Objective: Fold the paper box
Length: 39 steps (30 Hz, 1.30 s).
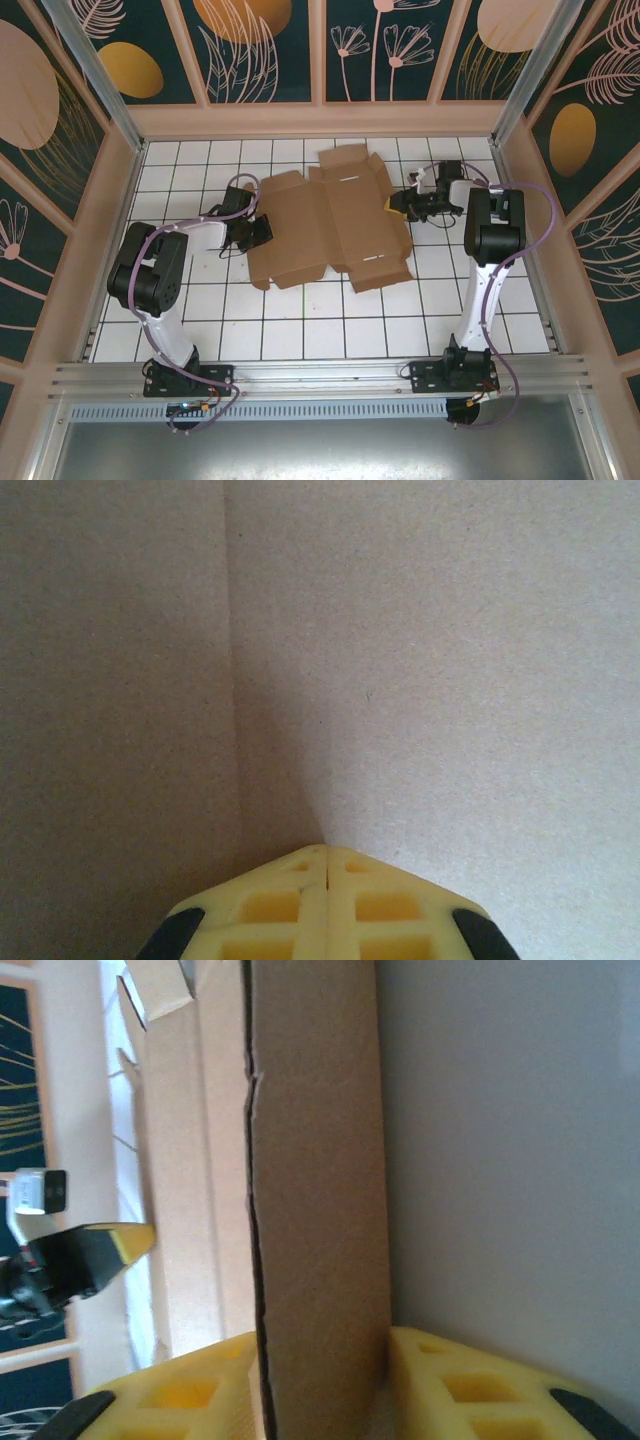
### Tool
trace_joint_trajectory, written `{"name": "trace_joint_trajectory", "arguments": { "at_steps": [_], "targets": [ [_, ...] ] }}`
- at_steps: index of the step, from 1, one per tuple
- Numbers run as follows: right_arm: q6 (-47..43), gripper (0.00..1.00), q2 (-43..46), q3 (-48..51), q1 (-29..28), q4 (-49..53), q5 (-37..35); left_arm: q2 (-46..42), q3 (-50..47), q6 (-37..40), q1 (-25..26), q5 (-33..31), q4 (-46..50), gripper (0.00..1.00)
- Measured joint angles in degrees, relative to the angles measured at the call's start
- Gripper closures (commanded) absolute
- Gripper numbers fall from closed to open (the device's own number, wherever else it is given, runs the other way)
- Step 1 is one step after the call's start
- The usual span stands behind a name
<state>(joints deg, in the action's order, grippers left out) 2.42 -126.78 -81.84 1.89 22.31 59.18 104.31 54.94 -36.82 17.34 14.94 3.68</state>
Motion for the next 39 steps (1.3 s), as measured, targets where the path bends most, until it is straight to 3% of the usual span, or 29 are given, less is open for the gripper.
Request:
{"name": "trace_joint_trajectory", "arguments": {
  "at_steps": [6, 9, 13, 16, 22, 27, 32, 39],
  "targets": [
    [1.03, 0.61, -0.72, 0.28, -0.11, -0.04, 4.02, 0.0, 0.15, 0.28, 0.0, 0.0, -0.02, 1.0],
    [2.05, 0.68, -0.72, 1.57, -0.15, -1.4, 5.09, 0.0, 0.15, 0.44, 0.0, 0.0, -0.02, 1.0],
    [3.56, 0.89, -0.72, 2.91, -0.15, -1.9, 4.72, -0.04, 0.26, 0.68, 0.0, -0.07, 0.0, 1.0],
    [4.39, 0.97, -0.72, 3.65, -0.07, -2.32, 2.45, -0.48, 0.26, 0.81, 0.0, -0.59, 0.24, 1.0],
    [6.99, 0.96, 2.78, 6.97, -0.04, -4.5, 0.33, -2.4, 1.51, 1.05, 0.09, -0.9, 2.19, 1.0],
    [11.63, 0.92, 7.17, 10.91, -0.04, -8.63, 2.95, -2.54, 2.29, 1.29, 0.13, -0.33, 2.21, 1.0],
    [17.14, 0.83, 12.79, 18.4, -0.09, -16.83, 7.3, 0.7, 2.29, 1.25, 0.24, 2.14, 1.84, 1.0],
    [18.93, 0.72, 9.57, 20.26, -2.19, -20.11, 8.11, 3.76, 3.43, 1.27, 0.81, 4.52, -0.66, 1.0]
  ]
}}
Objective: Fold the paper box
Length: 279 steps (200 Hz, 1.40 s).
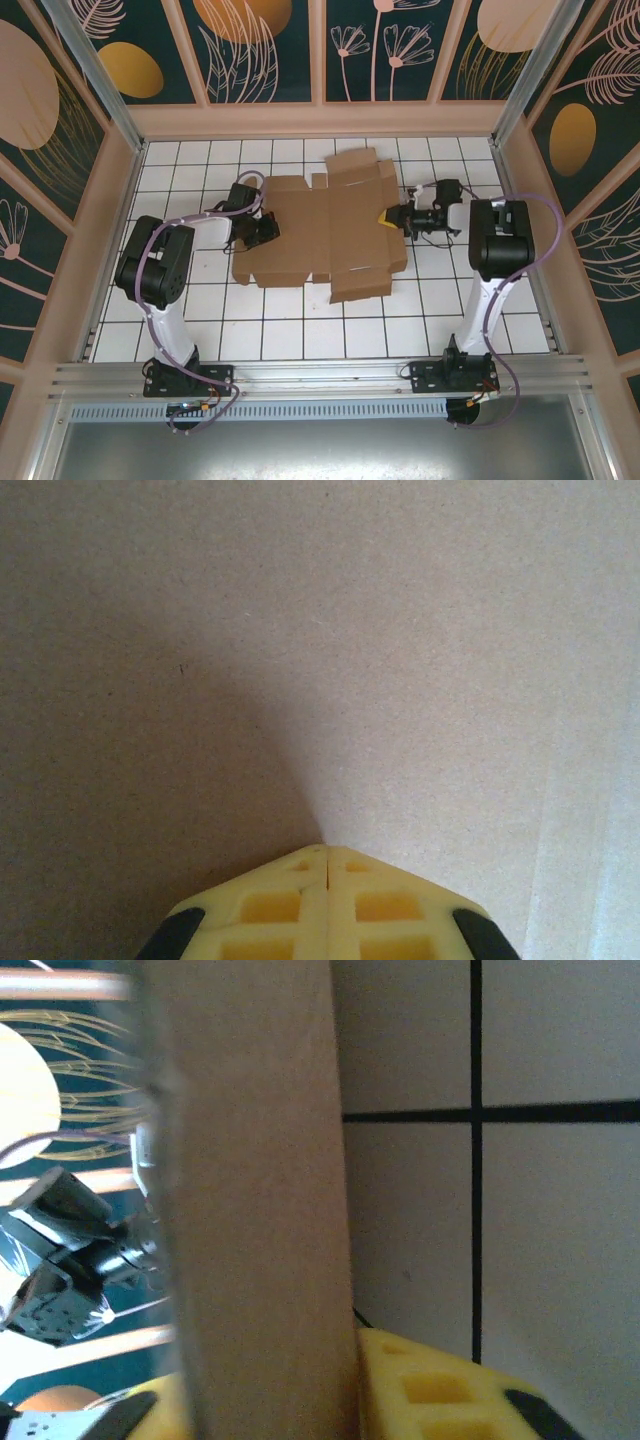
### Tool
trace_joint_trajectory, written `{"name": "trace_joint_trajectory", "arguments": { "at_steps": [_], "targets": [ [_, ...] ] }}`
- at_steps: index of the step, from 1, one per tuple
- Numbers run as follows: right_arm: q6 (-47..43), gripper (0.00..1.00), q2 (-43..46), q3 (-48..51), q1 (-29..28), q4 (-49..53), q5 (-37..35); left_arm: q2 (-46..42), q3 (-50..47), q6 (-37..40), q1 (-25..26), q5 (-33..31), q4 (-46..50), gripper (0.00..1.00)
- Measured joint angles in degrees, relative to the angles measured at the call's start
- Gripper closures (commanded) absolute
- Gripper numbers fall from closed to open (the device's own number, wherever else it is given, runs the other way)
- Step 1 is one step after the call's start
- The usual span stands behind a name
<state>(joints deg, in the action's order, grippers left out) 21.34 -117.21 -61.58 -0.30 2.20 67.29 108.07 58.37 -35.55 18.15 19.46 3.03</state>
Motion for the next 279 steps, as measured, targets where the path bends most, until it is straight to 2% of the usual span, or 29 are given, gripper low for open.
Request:
{"name": "trace_joint_trajectory", "arguments": {
  "at_steps": [11, 22, 43, 66, 87, 118, 129, 141, 182, 217, 248, 279],
  "targets": [
    [0.02, 0.67, -1.27, -0.02, -0.83, 0.13, -0.48, 0.0, 0.0, 0.0, 0.17, -0.35, -0.02, 1.0],
    [-0.42, 0.67, -2.25, -0.02, -1.01, 0.09, -0.26, 0.0, 0.0, 0.0, 0.13, -0.5, -0.04, 1.0],
    [-1.53, 0.76, -2.25, -0.96, -1.22, 1.66, -1.57, 0.0, 0.0, 0.02, 0.17, -0.63, -0.15, 1.0],
    [-4.83, 0.89, -2.19, -3.87, -1.36, 7.15, -7.15, -0.02, 0.0, 0.02, 0.17, -0.9, -0.28, 1.0],
    [-8.02, 0.93, -1.73, -8.98, -2.23, 14.32, -12.68, -0.02, -0.09, -0.02, 0.33, -0.57, -0.79, 1.0],
    [-11.61, 0.91, 1.42, -20.63, -6.43, 26.27, -27.52, 0.15, -0.2, -0.7, 2.29, 1.6, -1.22, 1.0],
    [-12.31, 0.92, 2.34, -25.68, -8.63, 30.47, -33.09, 0.55, -0.24, -1.81, 4.35, 2.91, -2.14, 1.0],
    [-12.87, 1.0, 2.38, -31.17, -10.93, 33.92, -38.88, 1.2, -0.28, -3.26, 7.21, 4.52, -3.52, 1.0],
    [-15.98, 1.0, 1.11, -48.0, -19.54, 45.31, -62.75, 2.38, 0.44, -7.65, 15.54, 10.36, -7.1, 1.0],
    [-21.75, 1.0, -0.37, -54.55, -25.9, 49.75, -78.36, -0.57, 1.66, -8.0, 16.24, 12.04, -7.89, 1.0],
    [-25.09, 0.99, -0.37, -54.51, -28.0, 51.63, -81.83, -8.09, 3.37, -5.05, 14.93, 12.02, -6.12, 1.0],
    [-28.63, 1.0, 1.38, -50.66, -26.77, 51.69, -76.87, -18.27, 3.21, -3.65, 9.84, 8.48, -5.16, 1.0]
  ]
}}
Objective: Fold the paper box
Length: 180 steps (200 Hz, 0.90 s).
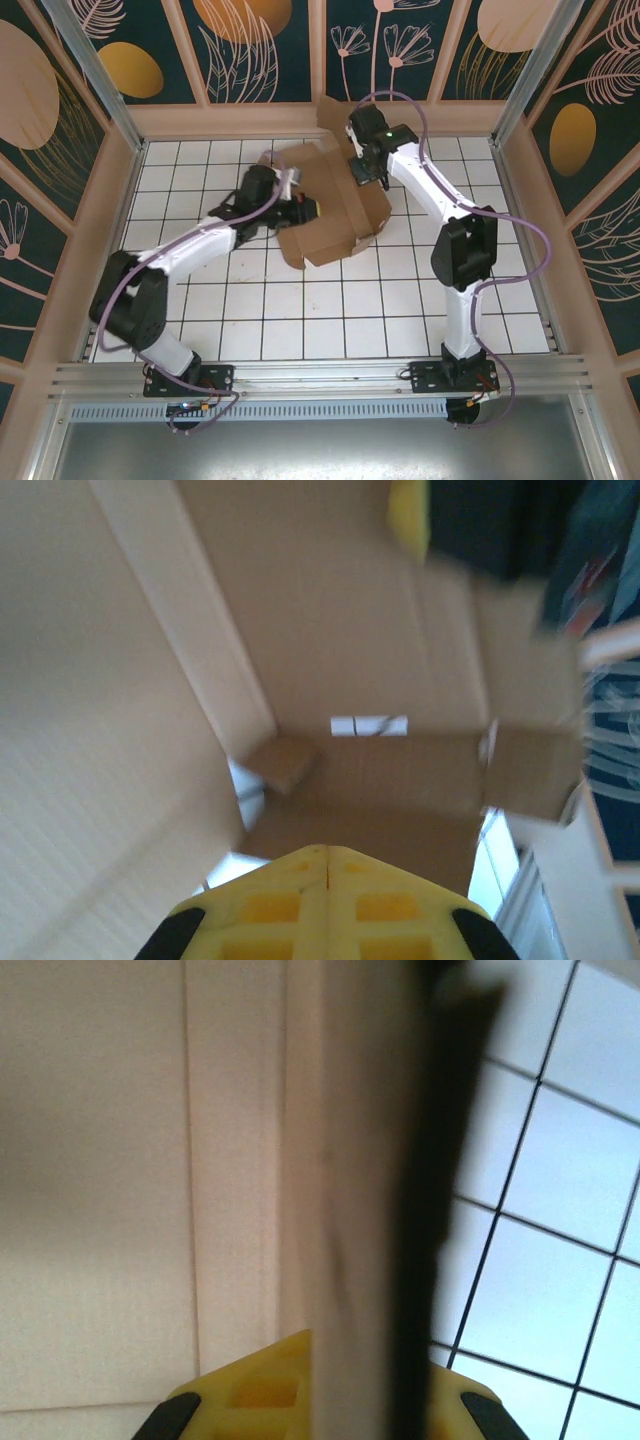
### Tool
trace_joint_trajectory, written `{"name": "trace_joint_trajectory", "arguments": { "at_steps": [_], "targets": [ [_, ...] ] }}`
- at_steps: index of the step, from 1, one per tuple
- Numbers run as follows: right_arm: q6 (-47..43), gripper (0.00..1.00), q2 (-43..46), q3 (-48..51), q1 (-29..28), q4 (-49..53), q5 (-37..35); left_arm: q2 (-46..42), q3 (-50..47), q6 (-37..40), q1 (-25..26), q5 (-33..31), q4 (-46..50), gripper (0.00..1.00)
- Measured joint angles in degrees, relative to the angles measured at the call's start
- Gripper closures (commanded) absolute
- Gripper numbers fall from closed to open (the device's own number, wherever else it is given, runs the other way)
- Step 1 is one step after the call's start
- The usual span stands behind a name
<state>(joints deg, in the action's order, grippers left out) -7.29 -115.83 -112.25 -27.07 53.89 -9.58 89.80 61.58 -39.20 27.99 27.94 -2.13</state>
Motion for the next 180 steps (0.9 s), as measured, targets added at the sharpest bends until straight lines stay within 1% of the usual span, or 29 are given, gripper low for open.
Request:
{"name": "trace_joint_trajectory", "arguments": {
  "at_steps": [12, 27, 57, 78, 104, 120, 144, 180],
  "targets": [
    [-2.32, 1.0, 1.4, 2.82, 0.04, 0.2, 1.2, -1.7, -0.39, -0.07, -2.62, -2.01, -0.04, 1.0],
    [-4.55, 1.0, 3.17, 5.35, -0.63, 0.72, 2.71, -1.64, -1.62, -0.07, -4.57, -4.35, 0.15, 1.0],
    [-7.48, 1.0, 5.05, 7.52, -3.13, 2.86, 3.15, -0.04, -7.15, -0.55, -4.5, -6.62, 1.81, 1.0],
    [-9.09, 1.0, 5.09, 8.15, -5.29, 4.24, 1.09, 0.0, -12.79, -1.95, -4.37, -6.62, 1.9, 1.0],
    [-10.45, 1.0, 4.83, 8.0, -9.09, 5.75, -5.46, 0.61, -20.04, -5.09, -4.37, -5.14, -0.68, 1.0],
    [-10.86, 1.0, 3.48, 7.34, -11.34, 6.16, -10.23, 2.05, -22.49, -7.04, -4.37, -4.11, -2.27, 1.0],
    [-11.5, 1.0, 0.0, 6.47, -15.23, 5.18, -17.99, 4.07, -23.37, -8.94, -4.37, -3.37, -4.28, 1.0],
    [-11.8, 0.99, -4.35, 6.43, -21.66, 2.56, -28.02, 4.5, -23.32, -10.08, -4.37, -2.89, -6.84, 1.0]
  ]
}}
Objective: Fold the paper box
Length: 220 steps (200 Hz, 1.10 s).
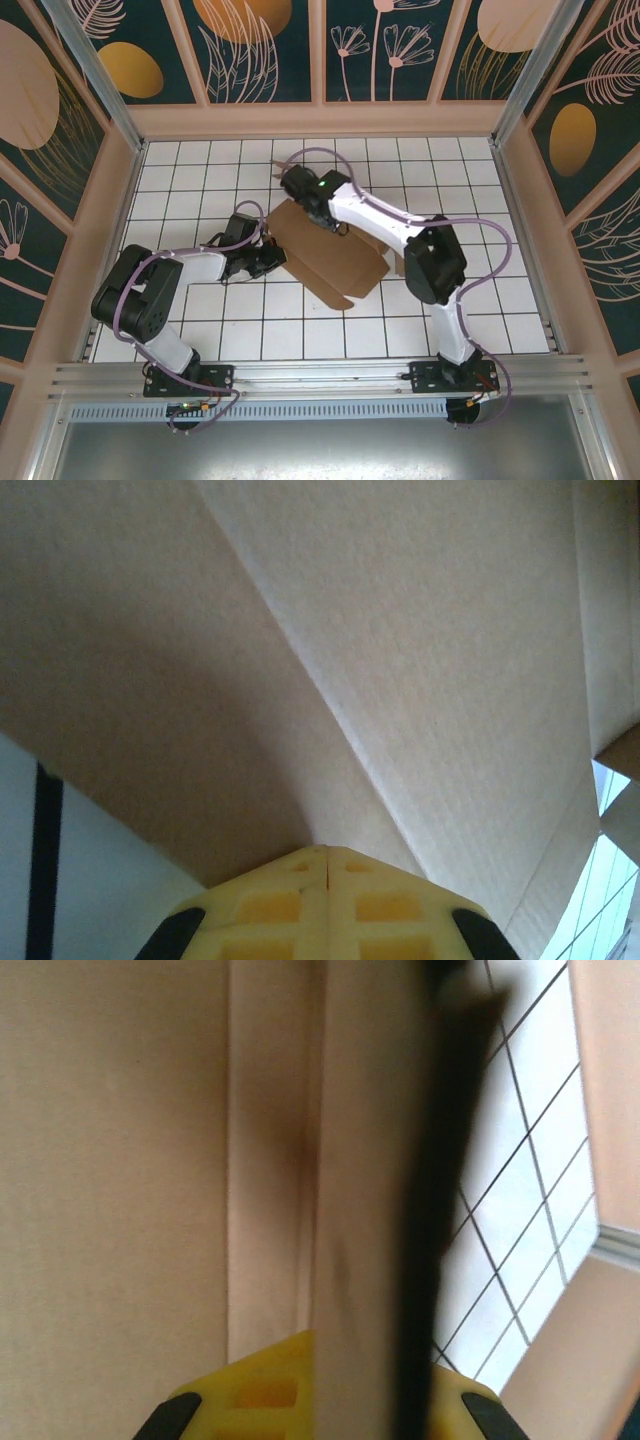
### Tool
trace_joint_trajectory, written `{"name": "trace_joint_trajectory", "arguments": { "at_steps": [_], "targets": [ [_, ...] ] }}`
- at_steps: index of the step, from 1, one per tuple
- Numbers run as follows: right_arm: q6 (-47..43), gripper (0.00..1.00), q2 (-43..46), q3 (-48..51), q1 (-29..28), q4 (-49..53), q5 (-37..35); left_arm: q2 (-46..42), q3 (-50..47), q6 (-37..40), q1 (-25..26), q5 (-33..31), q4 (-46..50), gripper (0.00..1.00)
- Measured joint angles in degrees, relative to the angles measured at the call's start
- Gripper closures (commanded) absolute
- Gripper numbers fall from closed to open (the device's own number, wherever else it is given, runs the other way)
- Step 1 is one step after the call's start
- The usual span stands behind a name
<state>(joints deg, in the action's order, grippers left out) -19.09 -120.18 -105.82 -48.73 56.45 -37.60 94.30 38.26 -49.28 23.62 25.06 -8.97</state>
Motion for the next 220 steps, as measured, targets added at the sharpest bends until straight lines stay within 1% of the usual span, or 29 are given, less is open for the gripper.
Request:
{"name": "trace_joint_trajectory", "arguments": {
  "at_steps": [14, 38, 65, 104, 128, 155, 170, 191, 199, 208, 220],
  "targets": [
    [0.44, 0.95, -1.46, -0.02, -1.95, -0.59, -2.4, 0.28, 0.0, -0.17, 0.0, 0.0, -0.46, 1.0],
    [1.6, 0.92, -3.54, -0.04, -4.15, -0.72, -4.9, 0.72, 0.0, -0.42, 0.0, -0.02, -0.9, 1.0],
    [2.82, 0.9, -4.87, -0.04, -5.18, -0.7, -5.38, 0.74, 0.0, -0.63, 0.0, -0.02, -1.01, 1.0],
    [3.26, 0.88, -5.11, -0.02, -5.11, -1.01, -3.89, 0.68, 0.92, -0.74, 0.0, -0.46, 0.22, 1.0],
    [2.51, 0.87, -4.5, -0.2, -3.72, -2.03, -2.19, -1.11, 2.16, -0.13, -0.13, -1.88, 2.69, 1.0],
    [-1.27, 0.87, -1.27, -0.37, -0.11, -4.35, 4.09, -6.97, 4.39, 0.59, -1.03, -2.64, 4.76, 1.0],
    [-4.7, 0.86, 2.34, 0.76, 2.27, -7.02, 10.03, -10.1, 7.26, 1.4, -1.6, -3.21, 6.38, 0.89],
    [-7.91, 0.85, 6.64, 1.38, 5.03, -8.76, 19.56, -13.53, 12.11, 2.89, -1.99, -4.68, 8.37, 0.68],
    [-8.79, 0.85, 7.63, 1.11, 5.99, -9.07, 22.95, -14.58, 13.94, 2.91, -1.99, -5.16, 9.2, 0.61],
    [-9.64, 0.85, 8.41, 0.57, 7.08, -9.57, 26.49, -15.54, 15.76, 2.93, -1.99, -6.01, 9.7, 0.56],
    [-10.84, 0.85, 8.9, 0.26, 8.17, -10.6, 29.27, -16.0, 17.97, 3.34, -2.16, -6.36, 10.54, 0.53]
  ]
}}
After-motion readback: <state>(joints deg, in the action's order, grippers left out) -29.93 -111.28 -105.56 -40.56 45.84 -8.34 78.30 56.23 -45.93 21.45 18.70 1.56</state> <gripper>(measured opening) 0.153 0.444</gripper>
